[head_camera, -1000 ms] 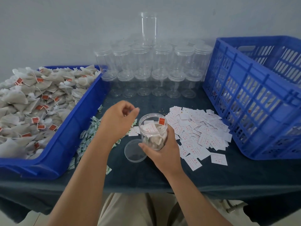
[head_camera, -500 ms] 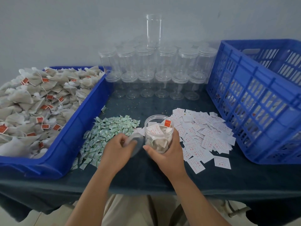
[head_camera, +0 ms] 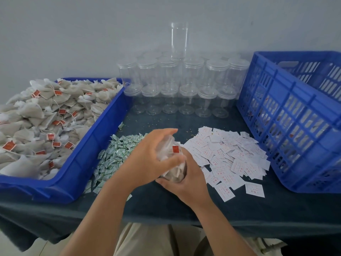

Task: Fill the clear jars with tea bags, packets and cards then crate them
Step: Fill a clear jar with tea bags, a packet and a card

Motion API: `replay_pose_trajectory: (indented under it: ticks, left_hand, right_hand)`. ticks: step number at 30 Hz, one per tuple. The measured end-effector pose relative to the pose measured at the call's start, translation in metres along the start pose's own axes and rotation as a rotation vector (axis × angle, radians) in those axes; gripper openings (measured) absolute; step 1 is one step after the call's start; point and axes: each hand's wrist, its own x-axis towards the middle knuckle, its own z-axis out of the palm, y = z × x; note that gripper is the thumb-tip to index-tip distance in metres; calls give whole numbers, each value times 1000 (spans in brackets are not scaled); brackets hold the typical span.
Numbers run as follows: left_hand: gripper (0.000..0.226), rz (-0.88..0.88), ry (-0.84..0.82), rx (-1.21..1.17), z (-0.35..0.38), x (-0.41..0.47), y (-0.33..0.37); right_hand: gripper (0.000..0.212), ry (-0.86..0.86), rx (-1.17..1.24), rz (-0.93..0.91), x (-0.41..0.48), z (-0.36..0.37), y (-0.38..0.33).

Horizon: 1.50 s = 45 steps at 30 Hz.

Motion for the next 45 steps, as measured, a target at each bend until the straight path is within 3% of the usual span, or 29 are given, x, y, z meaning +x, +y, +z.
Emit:
replay_pose_trajectory:
  ticks: [4,7,12,17,23,26,28,31,35,37,40,42,45]
  left_hand:
    - [88,47,-108,363,7,1,9]
    - [85,-5,-78,499,16,-2,16]
    - [83,-75,3,701,35,-6,30]
    - [75,-70,-8,604,34,3,35]
    - [41,287,-14,281,19,8,26]
    - [30,351,-96,132,9,14,13]
    - [45,254,-125,134,3,17,6]
    - [100,-17,-63,99,-3,16,4]
    - [108,-183,-117,133,12,8,15]
    - [101,-244,6,285,31,5,27]
    - [53,-100,250,418,50,5,41]
    - [33,47,228,383,44,8,39]
    - [20,207,97,260,28,12,29]
  right_hand:
    - [74,-28,12,-14,5,4,7]
    - [60,-2,74,-42,5,5,12]
    - [54,27,120,-84,4,7,15]
    - [62,3,-4,-66,10,5,15]
    - [66,-87,191,4,4,-8,15]
    - [72,-92,298,39,1,-9,9]
    - [71,-73,352,45,1,-7,5]
    - [73,-44,406,58,3,-7,4]
    - [76,-8,223,18,2,-3,4]
    - [67,-34,124,1,2,0,4]
    - [58,-30,50,-13,3,-3,8]
    - [69,-55,71,59,2,-8,10]
    - [76,-82,149,105,0,-10,8]
